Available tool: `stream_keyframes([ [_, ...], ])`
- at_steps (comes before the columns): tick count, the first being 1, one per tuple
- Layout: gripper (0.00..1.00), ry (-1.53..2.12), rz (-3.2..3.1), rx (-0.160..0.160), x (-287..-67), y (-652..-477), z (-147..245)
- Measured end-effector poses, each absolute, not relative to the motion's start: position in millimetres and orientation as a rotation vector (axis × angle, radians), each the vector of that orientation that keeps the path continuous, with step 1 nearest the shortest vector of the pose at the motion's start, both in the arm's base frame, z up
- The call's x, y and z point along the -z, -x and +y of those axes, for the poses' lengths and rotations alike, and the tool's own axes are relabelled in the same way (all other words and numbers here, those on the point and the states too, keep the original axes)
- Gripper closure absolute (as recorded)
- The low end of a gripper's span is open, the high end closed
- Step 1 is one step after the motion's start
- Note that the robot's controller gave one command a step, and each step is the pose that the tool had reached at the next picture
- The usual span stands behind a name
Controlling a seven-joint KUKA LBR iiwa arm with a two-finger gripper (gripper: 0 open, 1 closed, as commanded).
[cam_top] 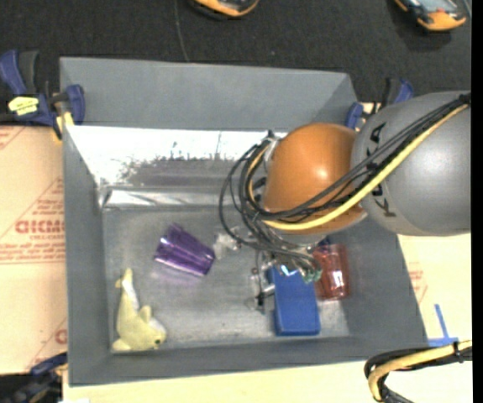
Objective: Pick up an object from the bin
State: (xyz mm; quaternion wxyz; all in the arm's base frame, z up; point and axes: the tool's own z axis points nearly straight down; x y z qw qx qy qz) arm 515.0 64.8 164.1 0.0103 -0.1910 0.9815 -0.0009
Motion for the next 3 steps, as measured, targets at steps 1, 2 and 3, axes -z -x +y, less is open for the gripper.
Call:
stream_keyframes([
  [1,0.00,0.516,3.089,0.005,-231.3,-517.2,12.7],
  [2,0.00,0.454,3.086,0.007,-216.7,-548.5,41.1],
  [3,0.00,0.498,3.098,0.001,-241.5,-538.7,41.0],
])
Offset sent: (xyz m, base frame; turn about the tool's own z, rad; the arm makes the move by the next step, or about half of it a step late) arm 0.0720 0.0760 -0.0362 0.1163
